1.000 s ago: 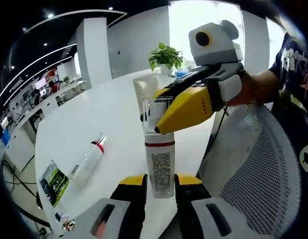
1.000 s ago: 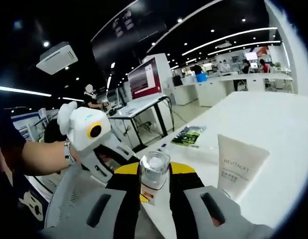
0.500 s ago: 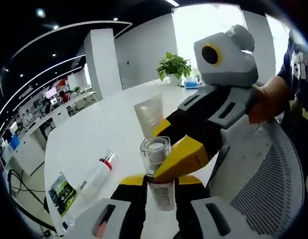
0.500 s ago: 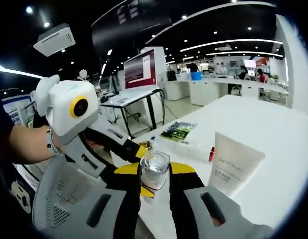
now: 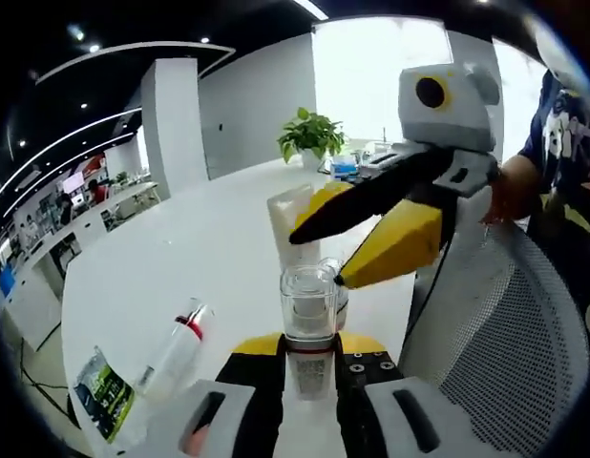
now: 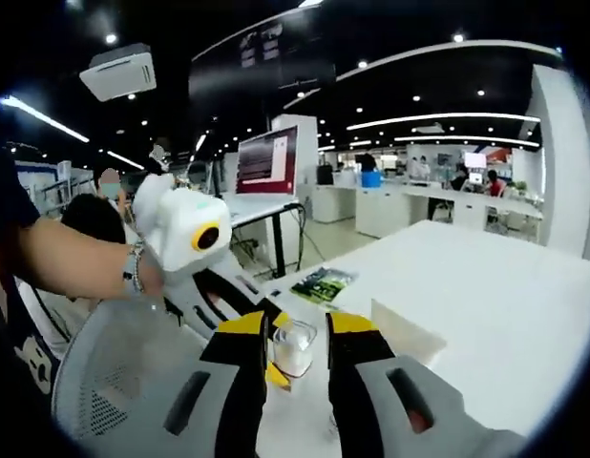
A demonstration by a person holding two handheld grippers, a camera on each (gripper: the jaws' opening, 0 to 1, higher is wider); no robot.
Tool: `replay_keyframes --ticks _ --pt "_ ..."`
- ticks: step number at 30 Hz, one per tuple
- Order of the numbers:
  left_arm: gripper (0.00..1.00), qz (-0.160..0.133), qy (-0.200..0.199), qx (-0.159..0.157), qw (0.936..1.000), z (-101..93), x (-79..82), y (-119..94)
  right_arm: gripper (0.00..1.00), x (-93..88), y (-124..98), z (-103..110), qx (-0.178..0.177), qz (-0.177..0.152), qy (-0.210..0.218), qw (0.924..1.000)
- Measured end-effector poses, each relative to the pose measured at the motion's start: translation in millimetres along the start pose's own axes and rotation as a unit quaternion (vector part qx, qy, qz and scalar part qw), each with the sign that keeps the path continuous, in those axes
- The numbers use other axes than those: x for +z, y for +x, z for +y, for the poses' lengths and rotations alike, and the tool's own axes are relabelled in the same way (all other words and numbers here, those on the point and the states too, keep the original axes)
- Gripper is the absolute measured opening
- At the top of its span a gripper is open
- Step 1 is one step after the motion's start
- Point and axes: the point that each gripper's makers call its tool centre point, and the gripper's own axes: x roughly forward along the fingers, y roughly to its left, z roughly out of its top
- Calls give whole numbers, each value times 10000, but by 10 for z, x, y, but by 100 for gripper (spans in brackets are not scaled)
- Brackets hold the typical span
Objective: Arrange the skincare products in the storage area until every visible bottle or jar stands upright without overlapping.
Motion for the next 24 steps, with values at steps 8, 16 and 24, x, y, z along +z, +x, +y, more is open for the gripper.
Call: replay_keyframes --ticks 8,16,24 --pt "19 142 32 -351 9993 19 -182 298 16 -58 -434 -364 -1003 12 -312 9945" --pt "19 -128 38 -271 9995 -17 -134 375 12 -122 -479 -326 -976 89 -379 9945" --pt "20 -211 118 -296 9993 -41 -147 319 13 -294 -393 -301 -839 530 -369 9944"
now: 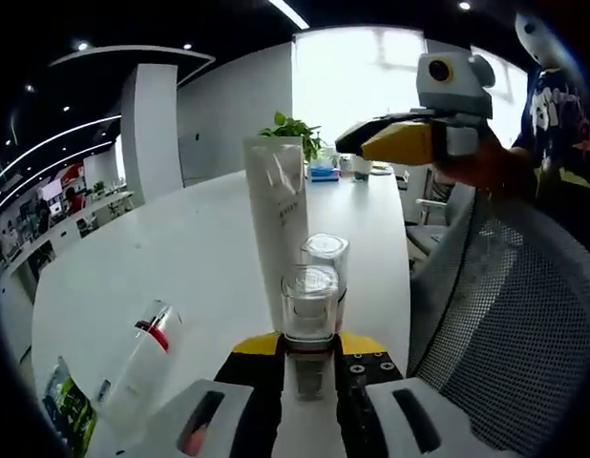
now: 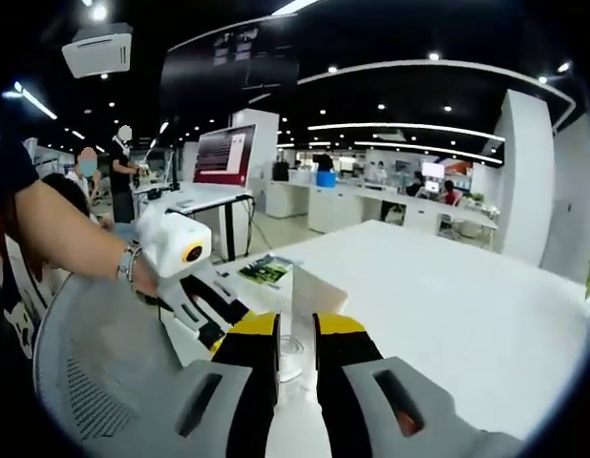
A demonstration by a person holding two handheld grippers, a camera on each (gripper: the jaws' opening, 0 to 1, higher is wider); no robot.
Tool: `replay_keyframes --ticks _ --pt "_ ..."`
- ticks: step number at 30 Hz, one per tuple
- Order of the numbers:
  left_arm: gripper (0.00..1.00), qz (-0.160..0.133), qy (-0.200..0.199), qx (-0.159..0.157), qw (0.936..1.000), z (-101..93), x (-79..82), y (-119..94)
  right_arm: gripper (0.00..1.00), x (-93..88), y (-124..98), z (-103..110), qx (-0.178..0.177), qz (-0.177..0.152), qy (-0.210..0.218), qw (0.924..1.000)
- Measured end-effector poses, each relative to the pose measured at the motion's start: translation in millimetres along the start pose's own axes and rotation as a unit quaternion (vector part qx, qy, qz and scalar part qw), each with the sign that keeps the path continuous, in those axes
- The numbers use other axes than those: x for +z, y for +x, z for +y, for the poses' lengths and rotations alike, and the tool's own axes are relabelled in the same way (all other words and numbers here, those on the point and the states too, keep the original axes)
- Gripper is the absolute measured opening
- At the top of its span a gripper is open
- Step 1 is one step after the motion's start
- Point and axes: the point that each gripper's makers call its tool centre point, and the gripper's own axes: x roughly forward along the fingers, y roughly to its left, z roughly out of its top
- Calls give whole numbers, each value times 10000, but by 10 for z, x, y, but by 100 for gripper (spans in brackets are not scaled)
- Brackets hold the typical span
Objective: Arrange the skincare products in the storage area until every visible bottle or jar stands upright without overlapping.
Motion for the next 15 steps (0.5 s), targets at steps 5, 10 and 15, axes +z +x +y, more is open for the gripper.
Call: replay_keyframes --ticks 5,10,15 --pt "20 72 50 40 10000 15 -34 -6 17 -210 100 94 365 692 -189 9968" --pt "22 394 78 31 9992 8 -138 -3 24 -425 156 116 659 1649 -311 9836" --pt "24 492 -5 55 9988 18 -171 -3 23 -741 178 116 567 2218 -233 9732"
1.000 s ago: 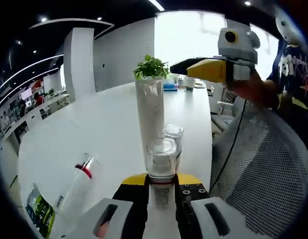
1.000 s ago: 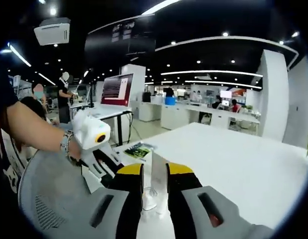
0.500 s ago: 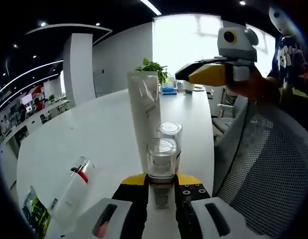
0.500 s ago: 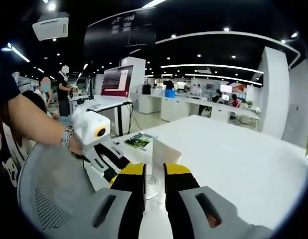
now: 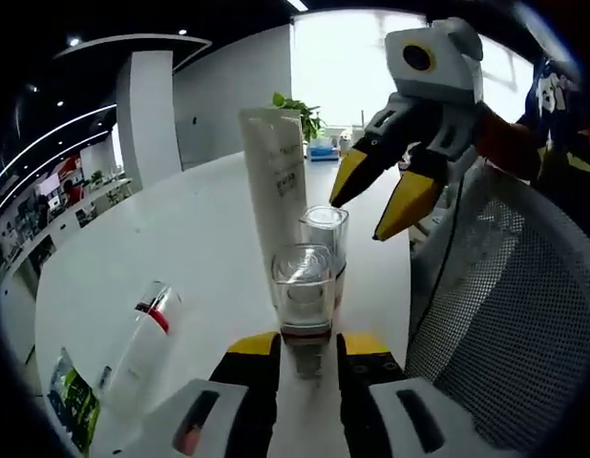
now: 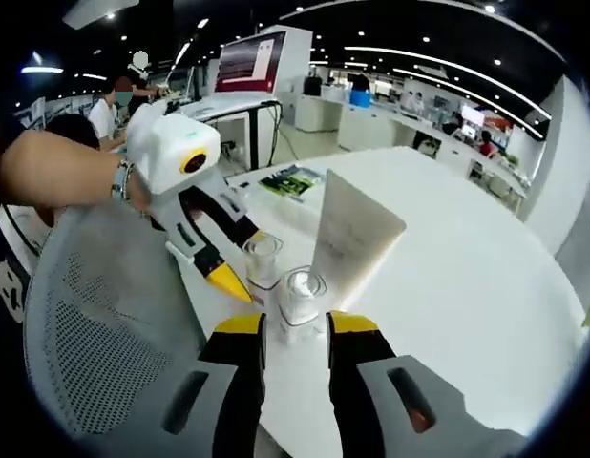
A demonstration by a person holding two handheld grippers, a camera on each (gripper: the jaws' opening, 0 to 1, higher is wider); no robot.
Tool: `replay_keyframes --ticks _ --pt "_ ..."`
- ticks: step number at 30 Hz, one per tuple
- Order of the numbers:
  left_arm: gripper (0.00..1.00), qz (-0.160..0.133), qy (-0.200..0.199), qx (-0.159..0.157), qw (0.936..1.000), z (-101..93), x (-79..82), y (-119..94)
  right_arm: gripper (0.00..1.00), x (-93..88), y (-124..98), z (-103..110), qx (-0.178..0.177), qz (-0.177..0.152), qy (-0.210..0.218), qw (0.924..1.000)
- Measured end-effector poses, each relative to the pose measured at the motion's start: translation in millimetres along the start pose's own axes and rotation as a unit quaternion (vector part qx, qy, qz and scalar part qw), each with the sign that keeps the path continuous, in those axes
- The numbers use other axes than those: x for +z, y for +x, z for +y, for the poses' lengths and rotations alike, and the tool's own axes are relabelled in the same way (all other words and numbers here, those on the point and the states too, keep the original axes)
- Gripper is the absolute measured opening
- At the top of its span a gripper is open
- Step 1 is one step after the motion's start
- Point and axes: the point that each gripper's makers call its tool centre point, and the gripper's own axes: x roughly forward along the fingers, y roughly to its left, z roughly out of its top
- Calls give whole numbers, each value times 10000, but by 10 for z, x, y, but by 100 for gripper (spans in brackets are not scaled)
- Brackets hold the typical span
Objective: Arrange the skincare products in the storage area until every visible bottle or jar stands upright without overlapping.
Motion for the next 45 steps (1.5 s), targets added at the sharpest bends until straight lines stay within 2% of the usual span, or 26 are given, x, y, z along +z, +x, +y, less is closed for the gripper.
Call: replay_keyframes --ticks 3,5,10,17,18,20,25,32,45 --pt "25 33 -33 55 10000 21 -13 -6 23 -91 79 44 174 321 170 9992" --pt "24 98 -36 128 9999 43 -31 -11 23 -115 150 28 145 535 79 9984" --pt "23 144 -33 178 9997 50 -48 -13 21 -108 244 20 108 552 156 9983" --pt "20 499 -136 304 9982 100 -187 -7 14 -311 335 -8 86 807 117 9966" --pt "18 534 -125 304 9980 105 -198 -4 14 -298 329 -11 81 786 135 9968" --pt "17 552 -106 307 9979 102 -203 -7 13 -203 335 -24 103 506 277 9983" --pt "17 472 -154 215 9985 55 -165 11 13 -217 347 -23 92 536 302 9981" --pt "17 395 -378 242 9982 14 -111 32 13 -215 355 -29 93 532 277 9982" --pt "13 617 -461 448 9960 -64 -113 124 13 -235 339 -52 91 538 350 9979"
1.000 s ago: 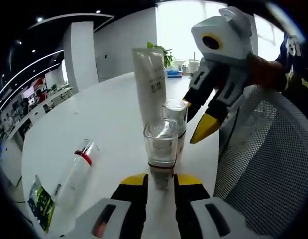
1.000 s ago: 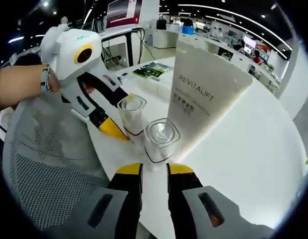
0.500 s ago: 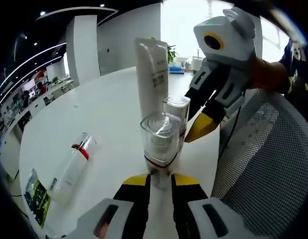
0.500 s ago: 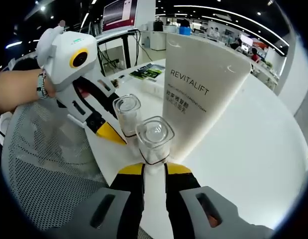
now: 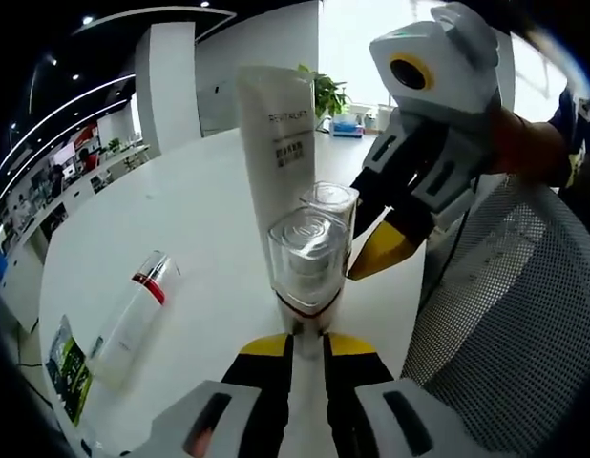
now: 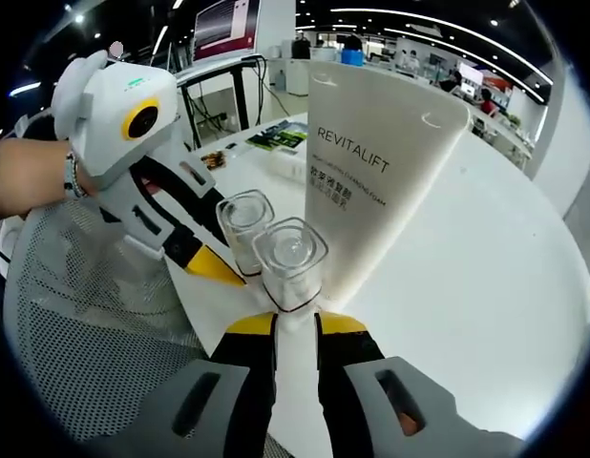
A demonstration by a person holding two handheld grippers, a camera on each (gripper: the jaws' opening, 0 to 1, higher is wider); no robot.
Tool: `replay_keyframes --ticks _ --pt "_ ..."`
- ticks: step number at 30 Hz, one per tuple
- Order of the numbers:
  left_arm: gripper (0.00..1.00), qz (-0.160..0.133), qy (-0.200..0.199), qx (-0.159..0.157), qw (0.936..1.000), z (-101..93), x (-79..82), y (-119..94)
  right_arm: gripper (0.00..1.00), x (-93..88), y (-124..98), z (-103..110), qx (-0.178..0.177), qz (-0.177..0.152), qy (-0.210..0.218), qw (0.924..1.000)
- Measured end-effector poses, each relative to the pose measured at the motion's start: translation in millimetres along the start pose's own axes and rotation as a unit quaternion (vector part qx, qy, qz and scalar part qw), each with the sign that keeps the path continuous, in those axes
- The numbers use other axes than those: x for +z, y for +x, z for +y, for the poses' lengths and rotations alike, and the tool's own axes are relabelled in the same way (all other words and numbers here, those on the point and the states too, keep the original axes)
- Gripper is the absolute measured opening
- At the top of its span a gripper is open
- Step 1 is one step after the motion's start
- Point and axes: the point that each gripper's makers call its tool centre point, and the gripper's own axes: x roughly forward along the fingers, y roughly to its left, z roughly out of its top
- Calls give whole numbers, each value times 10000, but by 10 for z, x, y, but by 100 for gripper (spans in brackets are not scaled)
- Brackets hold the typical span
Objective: Arrange the skincare products in the storage area until every visible bottle or jar stands upright without overlapping.
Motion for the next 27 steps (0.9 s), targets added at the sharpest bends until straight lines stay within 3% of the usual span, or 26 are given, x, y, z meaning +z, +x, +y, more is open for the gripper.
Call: replay_keyframes --ticks 10,16,27 --pt "12 137 -198 210 9995 4 11 6 13 -11 -14 -10 2 -3 -28 10000" --pt "11 215 -361 190 9989 -15 -7 -4 13 -12 -17 -12 22 -13 -37 10000" --pt "11 279 -299 114 9991 -59 -26 7 12 2 -28 9 98 -87 -135 9998"
